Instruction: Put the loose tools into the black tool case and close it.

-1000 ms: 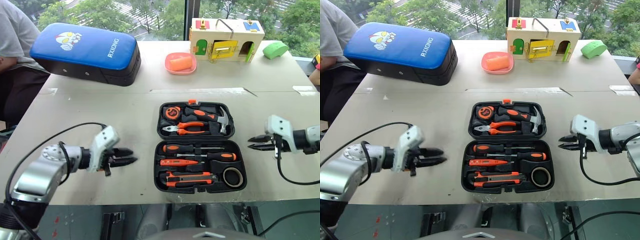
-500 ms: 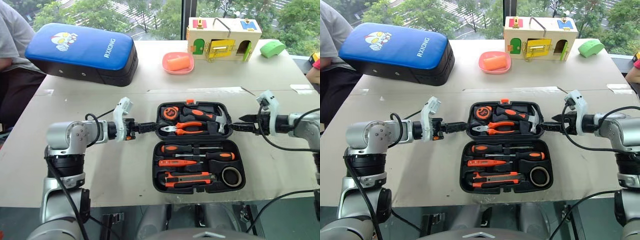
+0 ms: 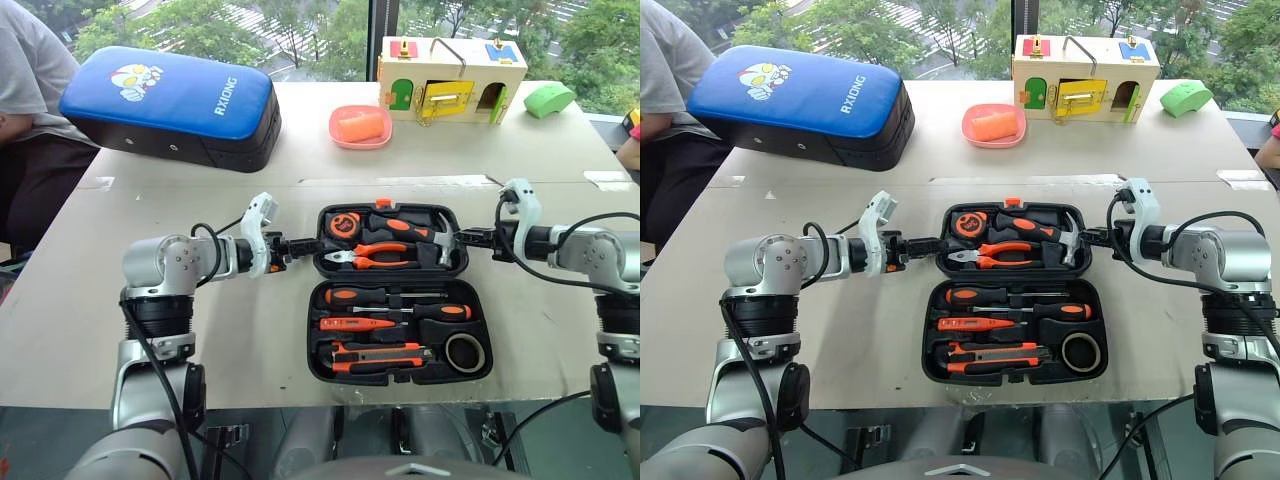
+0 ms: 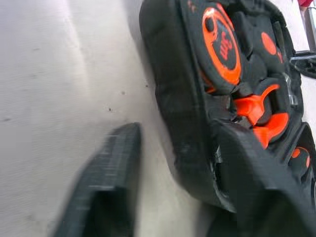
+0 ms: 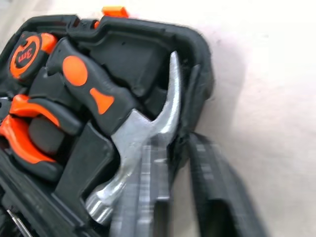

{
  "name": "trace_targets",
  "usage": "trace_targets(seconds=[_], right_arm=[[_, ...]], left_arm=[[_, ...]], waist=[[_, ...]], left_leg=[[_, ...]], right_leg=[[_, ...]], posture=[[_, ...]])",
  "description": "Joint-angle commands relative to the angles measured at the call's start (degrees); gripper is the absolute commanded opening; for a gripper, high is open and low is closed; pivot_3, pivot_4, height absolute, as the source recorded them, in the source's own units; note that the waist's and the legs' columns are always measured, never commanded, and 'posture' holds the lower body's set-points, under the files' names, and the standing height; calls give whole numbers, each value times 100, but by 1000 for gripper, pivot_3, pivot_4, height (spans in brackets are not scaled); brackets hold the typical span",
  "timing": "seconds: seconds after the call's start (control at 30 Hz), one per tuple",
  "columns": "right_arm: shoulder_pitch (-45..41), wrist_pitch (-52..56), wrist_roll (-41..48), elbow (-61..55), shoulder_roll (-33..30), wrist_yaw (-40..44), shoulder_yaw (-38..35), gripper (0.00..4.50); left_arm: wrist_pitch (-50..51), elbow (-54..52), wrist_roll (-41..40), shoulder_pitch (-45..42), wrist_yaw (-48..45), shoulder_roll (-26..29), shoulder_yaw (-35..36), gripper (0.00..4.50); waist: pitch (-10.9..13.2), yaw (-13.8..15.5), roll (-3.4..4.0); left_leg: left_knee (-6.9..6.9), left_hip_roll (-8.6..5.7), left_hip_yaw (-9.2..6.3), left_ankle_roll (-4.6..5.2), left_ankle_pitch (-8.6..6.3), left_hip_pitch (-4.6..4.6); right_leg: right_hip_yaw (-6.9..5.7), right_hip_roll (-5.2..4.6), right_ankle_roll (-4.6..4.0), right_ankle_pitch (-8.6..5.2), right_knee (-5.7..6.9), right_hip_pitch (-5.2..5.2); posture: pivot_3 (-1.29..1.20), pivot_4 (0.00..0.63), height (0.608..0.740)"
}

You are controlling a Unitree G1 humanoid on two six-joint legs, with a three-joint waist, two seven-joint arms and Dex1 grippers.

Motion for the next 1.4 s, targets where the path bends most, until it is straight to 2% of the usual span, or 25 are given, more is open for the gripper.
trace_targets(seconds=[0.03, 0.07, 0.1, 0.13, 0.27, 0.3, 0.4, 0.5, 0.6, 0.73, 0.83, 0.93, 1.13, 1.27, 1.4], right_arm=[[32, -92, -56, -173, -39, -51, 135, 44], [60, -146, -83, -216, -63, -33, 192, 44], [78, -184, -101, -243, -79, -21, 230, 0], [104, -243, -122, -278, -101, 11, 282, 0], [169, -389, -99, -445, -138, 147, 387, 0], [204, -526, -121, -521, -158, 201, 431, 0], [351, -1155, -126, -900, -153, 395, 432, 0], [437, -1286, -30, -1201, -81, 348, 277, 0], [635, -2006, -227, -1509, -124, 461, 325, 0], [738, -3424, -656, -1702, 5, 359, 249, 0], [822, -4873, -1322, -1621, -31, 342, 430, 0], [908, -6010, -1819, -1436, 8, 220, 500, 0], [1178, -9381, -3402, -180, -403, -192, 859, 0], [1271, -11265, -4316, 737, -725, -820, 1029, 0], [1636, -12514, -4838, 1026, -1076, -1268, 1031, 0]], left_arm=[[31, -19, -21, -81, 45, -81, -25, 2106], [40, -25, -33, -85, 52, -100, -14, 2106], [47, -29, -40, -88, 57, -112, -6, 1748], [13, -56, -34, -77, 45, -113, -28, 1635], [-2, -193, -97, -33, 37, -198, 32, 151], [-4, -258, -116, -4, 18, -205, 33, 33], [-119, -505, -141, 111, -32, -210, 13, 33], [-281, -766, -145, 256, -83, -203, -28, 33], [-479, -949, -207, 322, -49, -325, 100, 33], [-1652, -1672, -9, 545, -303, -407, -97, 33], [-3285, -1927, 695, 782, -427, -432, -388, 33], [-4391, -1952, 1245, 1017, -540, -403, -648, 33], [-6703, -1642, 2540, 1675, -716, -160, -1197, 33], [-8293, -1244, 3248, 1980, -567, -6, -1256, 33], [-9869, -1152, 3863, 2473, -296, 320, -1029, 33]], waist=[[0, -14, 0], [0, -20, 0], [0, -33, 0], [0, -39, 0], [-2, 13, -1], [-2, 19, -1], [-2, 19, -2], [-2, 11, -1], [-1, 13, -1], [7, 12, 0], [9, 21, 0], [9, 20, 0], [8, 19, 0], [5, 21, -1], [2, 16, -5]], left_leg=[[1, 0, 2, 0, 0, 0], [1, 0, 3, 0, 0, 0], [0, 0, 2, 0, 0, 0], [-1, 0, 2, 0, 0, 0], [0, 0, 1, -1, 1, 0], [2, -2, 2, -1, 1, 0], [1, -2, 1, -2, 1, 0], [-3, -2, 2, -2, 1, -1], [-6, -1, 2, -4, 2, -2], [-6, -1, 7, -6, 3, -8], [-6, -1, 10, -9, 5, -14], [-18, -1, 21, -10, 6, -25], [-14, 1, 17, -11, 7, -64], [-11, 0, 17, -10, 7, -61], [-19, 2, 28, -10, 7, -34]], right_leg=[[3, 0, 0, 0, 1, 0], [3, 0, 0, 0, 2, -1], [3, 0, 0, 0, 2, -1], [3, 1, 0, 0, 3, -3], [2, -1, 0, 0, 4, -1], [3, -3, 0, 0, 5, -1], [2, -2, 0, 0, 7, -2], [6, -2, 0, 0, 7, -7], [6, -1, 0, 0, 7, -9], [11, -1, 0, 0, 8, -16], [12, -1, 0, 0, 9, -25], [20, 1, 0, 0, 6, -43], [13, 3, 0, 0, -7, -74], [11, 4, 0, 0, -10, -69], [22, 7, 0, 0, -5, -50]], posture=[[0, 150, 735], [0, 150, 735], [0, 150, 735], [0, 150, 735], [0, 150, 735], [0, 150, 735], [0, 150, 735], [0, 150, 735], [0, 150, 735], [0, 150, 735], [0, 150, 735], [0, 150, 735], [0, 150, 735], [0, 150, 735], [0, 150, 735]])
